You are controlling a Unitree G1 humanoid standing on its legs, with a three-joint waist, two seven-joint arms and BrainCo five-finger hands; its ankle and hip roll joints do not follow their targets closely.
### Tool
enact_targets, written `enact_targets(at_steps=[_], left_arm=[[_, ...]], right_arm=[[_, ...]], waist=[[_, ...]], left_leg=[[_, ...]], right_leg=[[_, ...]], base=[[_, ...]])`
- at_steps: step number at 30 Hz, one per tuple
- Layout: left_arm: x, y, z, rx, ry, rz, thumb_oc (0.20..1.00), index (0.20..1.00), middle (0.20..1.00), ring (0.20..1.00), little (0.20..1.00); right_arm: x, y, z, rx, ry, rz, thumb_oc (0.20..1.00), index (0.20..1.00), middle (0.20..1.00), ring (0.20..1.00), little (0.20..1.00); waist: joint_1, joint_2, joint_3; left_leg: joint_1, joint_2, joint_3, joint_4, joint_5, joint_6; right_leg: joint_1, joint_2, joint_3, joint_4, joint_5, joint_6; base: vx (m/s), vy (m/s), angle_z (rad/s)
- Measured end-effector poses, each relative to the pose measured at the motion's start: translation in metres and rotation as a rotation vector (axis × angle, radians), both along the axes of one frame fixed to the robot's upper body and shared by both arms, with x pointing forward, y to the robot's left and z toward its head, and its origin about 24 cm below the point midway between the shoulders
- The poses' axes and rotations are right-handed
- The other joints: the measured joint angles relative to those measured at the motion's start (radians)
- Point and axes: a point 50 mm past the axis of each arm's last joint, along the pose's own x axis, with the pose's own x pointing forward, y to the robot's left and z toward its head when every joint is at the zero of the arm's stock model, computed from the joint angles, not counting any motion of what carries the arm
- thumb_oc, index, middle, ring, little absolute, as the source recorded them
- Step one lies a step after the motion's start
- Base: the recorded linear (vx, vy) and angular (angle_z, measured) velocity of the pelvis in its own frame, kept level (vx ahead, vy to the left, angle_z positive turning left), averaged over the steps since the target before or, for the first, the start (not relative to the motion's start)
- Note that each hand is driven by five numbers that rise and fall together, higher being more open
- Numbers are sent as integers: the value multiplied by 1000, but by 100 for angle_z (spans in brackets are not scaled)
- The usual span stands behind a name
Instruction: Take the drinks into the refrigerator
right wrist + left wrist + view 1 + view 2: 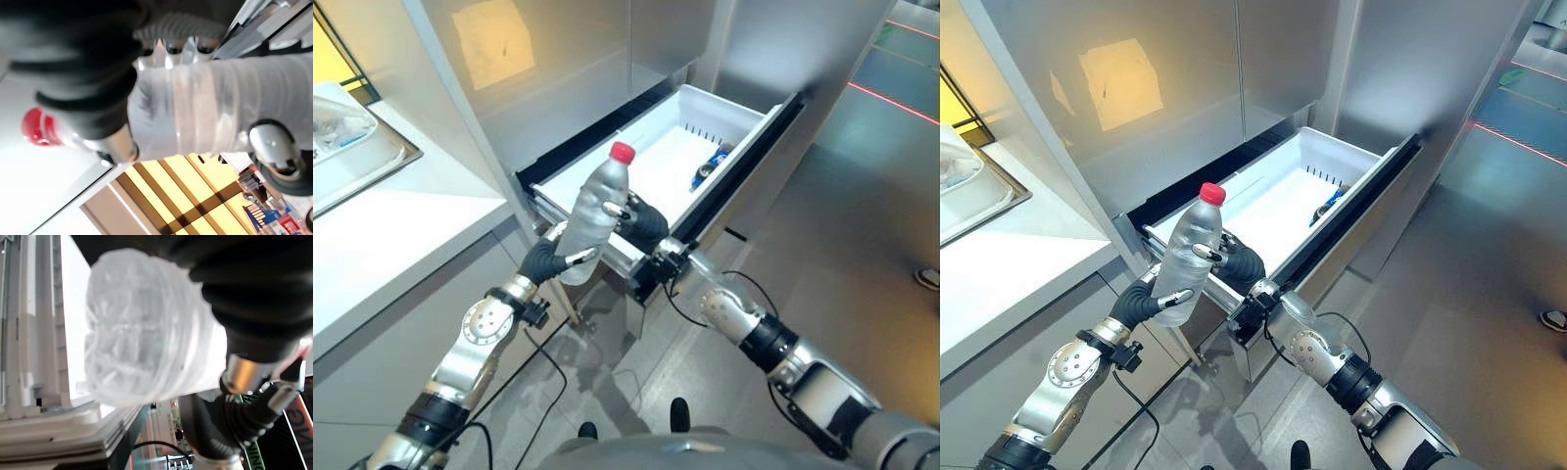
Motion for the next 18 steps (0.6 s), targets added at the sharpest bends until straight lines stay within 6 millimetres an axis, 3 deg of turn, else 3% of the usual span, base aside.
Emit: enact_targets(at_steps=[18], left_arm=[[3,7,5,48,-7,9,200,200,200,200,200]], right_arm=[[-1,4,2,26,-7,20,1000,1000,1000,1000,1000]], waist=[[2,0,1]], left_leg=[[-1,1,-13,0,1,-2]], right_leg=[[7,-1,-14,0,-3,0]], base=[[-4,1,1]])
